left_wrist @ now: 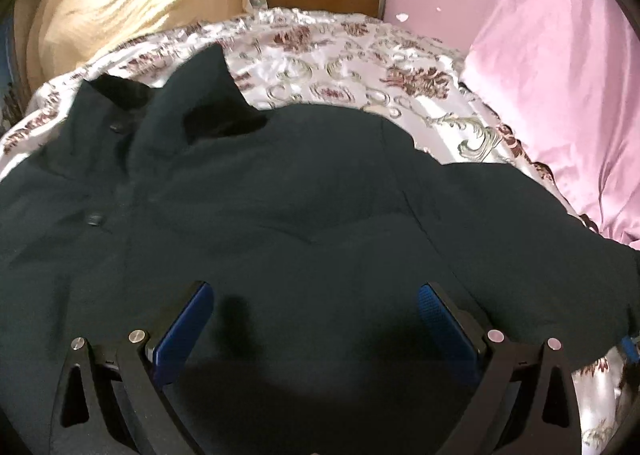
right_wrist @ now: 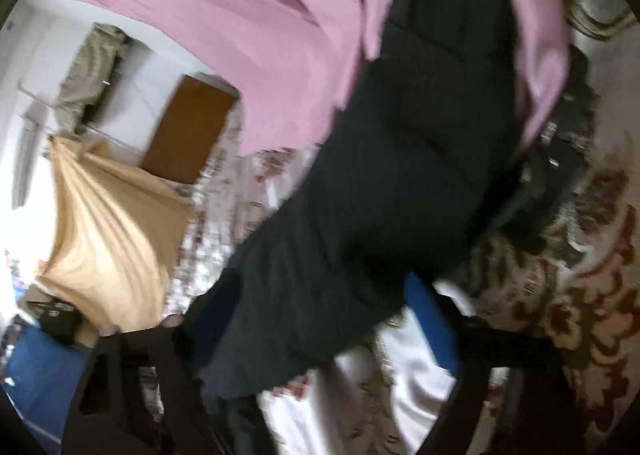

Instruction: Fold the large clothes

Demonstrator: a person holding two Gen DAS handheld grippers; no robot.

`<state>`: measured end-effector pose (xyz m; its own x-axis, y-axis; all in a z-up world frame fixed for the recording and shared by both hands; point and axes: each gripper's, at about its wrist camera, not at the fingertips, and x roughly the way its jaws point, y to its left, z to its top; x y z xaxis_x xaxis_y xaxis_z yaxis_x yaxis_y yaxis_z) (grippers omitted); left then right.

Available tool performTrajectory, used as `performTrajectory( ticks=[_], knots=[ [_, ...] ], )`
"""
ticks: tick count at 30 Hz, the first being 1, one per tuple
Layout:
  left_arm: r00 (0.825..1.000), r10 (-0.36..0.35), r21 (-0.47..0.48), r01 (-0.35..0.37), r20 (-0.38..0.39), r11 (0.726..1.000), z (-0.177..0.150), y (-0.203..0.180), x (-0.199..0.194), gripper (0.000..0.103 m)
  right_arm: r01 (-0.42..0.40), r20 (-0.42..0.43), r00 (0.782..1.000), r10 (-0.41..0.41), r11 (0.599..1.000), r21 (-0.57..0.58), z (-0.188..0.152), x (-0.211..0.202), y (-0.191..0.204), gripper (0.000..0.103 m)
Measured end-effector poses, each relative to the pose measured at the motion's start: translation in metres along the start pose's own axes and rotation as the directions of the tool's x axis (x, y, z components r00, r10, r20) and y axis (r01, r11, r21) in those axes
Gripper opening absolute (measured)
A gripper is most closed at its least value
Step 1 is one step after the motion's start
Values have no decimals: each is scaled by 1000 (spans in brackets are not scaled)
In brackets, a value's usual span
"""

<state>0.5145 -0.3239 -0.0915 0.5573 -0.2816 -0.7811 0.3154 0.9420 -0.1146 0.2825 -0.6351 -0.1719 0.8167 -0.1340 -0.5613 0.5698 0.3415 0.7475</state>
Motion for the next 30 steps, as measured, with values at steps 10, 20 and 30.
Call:
performTrajectory(
  ticks=[10,20,30],
  knots=[
    [995,55,59,-50,-84,997,-14,-15,37,103,40,65,997,-40,999,7,9,7,-11,7],
    [993,-11,49,17,-116,999,-22,28,-19,103,35,245,968,51,941,-336,7,-28,68,3],
    [995,25,26,-22,-93,999,-37,135,-111,103,102,248,966,73,773,-626,-11,-66,204,2]
  ],
)
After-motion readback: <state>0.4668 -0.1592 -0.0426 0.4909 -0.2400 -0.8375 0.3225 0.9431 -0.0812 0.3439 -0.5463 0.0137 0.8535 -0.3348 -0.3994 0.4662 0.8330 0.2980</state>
